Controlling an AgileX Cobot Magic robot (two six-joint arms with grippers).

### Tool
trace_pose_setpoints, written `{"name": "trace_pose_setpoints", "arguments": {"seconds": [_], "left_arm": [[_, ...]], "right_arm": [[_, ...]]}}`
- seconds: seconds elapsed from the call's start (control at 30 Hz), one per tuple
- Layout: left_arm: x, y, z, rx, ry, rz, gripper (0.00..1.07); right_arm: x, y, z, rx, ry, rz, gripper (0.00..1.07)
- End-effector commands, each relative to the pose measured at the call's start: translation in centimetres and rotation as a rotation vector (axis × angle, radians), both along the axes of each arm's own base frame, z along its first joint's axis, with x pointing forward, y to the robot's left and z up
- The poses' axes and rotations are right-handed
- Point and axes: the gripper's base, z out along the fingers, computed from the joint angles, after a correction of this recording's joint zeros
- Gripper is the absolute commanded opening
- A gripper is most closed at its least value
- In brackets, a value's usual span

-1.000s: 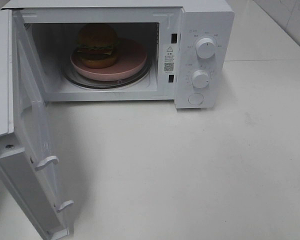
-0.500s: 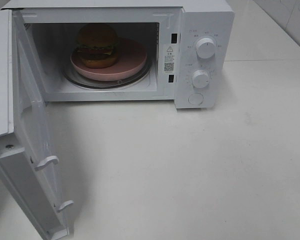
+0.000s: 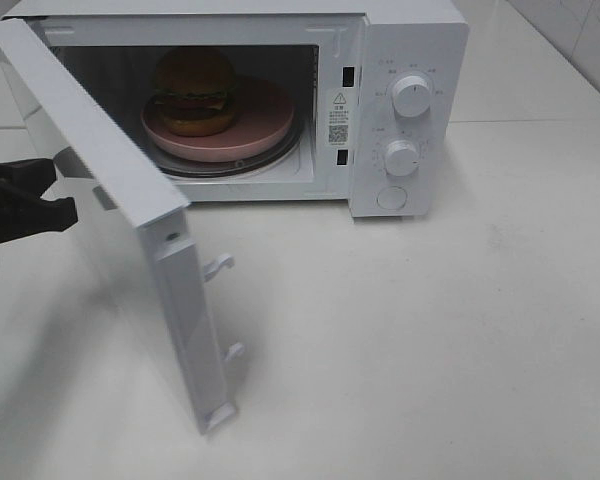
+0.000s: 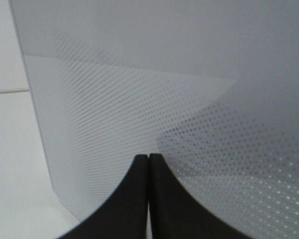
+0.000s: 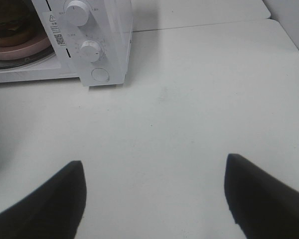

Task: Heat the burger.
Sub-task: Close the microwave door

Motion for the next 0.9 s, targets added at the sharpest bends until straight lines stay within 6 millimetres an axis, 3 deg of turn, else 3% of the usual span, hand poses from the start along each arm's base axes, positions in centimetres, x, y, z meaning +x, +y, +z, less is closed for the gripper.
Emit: {"name": "trace_pose_setpoints", "arguments": {"seconds": [0.03,0.43,0.9], "left_arm": [[1.0,-1.6,0.7,-0.013,-0.047,-0.020,0.00],[4.2,-7.7,1.8,-0.019,-0.117,-0.027,0.00],[6.8,-12.7,2.5,-0.092,-0.157,-0.036,0.00]], "right_arm": [[-0.3,0.0,-0.2,-0.006,-0.026,-0.009,0.76],[-0.3,0.0,-0.2,-0.006,-0.026,-0.009,0.76],[-0.3,0.0,-0.2,-0.006,-0.026,-0.009,0.76]]}}
